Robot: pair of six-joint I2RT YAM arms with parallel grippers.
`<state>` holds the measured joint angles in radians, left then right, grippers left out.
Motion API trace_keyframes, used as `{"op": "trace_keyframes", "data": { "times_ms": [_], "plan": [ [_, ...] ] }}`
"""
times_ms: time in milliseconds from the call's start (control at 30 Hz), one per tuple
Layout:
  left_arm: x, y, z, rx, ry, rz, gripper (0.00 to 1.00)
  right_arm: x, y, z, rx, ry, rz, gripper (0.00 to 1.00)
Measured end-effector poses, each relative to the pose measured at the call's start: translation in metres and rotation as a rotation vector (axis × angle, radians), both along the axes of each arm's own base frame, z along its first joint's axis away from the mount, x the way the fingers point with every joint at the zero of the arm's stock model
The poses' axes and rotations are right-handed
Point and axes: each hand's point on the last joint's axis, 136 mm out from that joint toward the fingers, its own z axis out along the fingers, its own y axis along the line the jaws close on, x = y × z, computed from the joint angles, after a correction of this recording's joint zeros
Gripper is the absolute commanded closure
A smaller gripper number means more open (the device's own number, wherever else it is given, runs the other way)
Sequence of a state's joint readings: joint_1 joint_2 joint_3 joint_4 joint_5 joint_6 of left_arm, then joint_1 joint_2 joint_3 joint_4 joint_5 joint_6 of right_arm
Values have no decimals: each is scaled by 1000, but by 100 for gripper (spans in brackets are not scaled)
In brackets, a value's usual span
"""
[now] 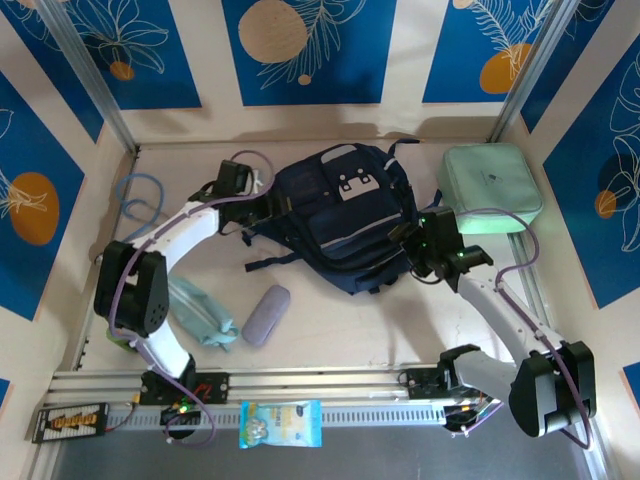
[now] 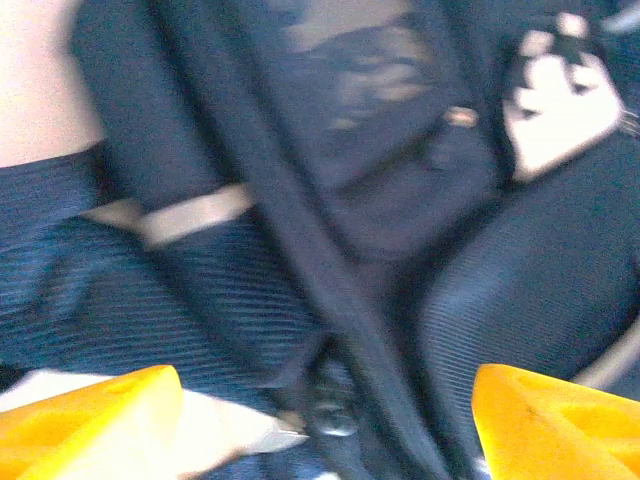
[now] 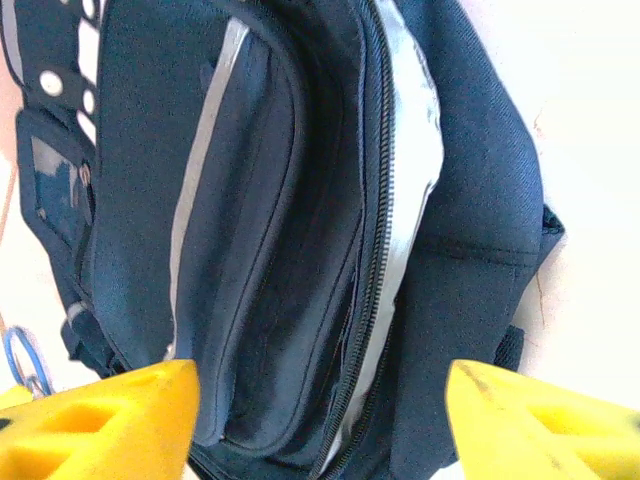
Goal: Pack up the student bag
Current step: Rotate the student bag at the center of the table.
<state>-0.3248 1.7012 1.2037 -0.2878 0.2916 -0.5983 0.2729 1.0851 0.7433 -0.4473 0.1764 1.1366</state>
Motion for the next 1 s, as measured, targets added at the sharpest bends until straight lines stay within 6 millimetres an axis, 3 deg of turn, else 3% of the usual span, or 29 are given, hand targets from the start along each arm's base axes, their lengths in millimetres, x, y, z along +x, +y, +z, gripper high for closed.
{"op": "trace_keyframes", "data": {
  "times_ms": [100,333,533,667,800,1000],
  "plan": [
    [4,16,-20,-28,67,90,29,-4,1,-5,2,22,7,26],
    [25,8,-44,-75,102,122,41,-16,2,-19,7,73,25,23],
    [39,0,-57,-104,123,127,60,-19,7,-21,26,85,50,24],
    [45,-2,-65,-113,144,135,76,-21,11,-32,49,115,72,29],
    [45,-3,-71,-122,162,137,100,-16,19,-45,64,139,116,39],
    [38,2,-59,-136,123,137,100,10,30,-63,63,122,195,48]
  ]
}}
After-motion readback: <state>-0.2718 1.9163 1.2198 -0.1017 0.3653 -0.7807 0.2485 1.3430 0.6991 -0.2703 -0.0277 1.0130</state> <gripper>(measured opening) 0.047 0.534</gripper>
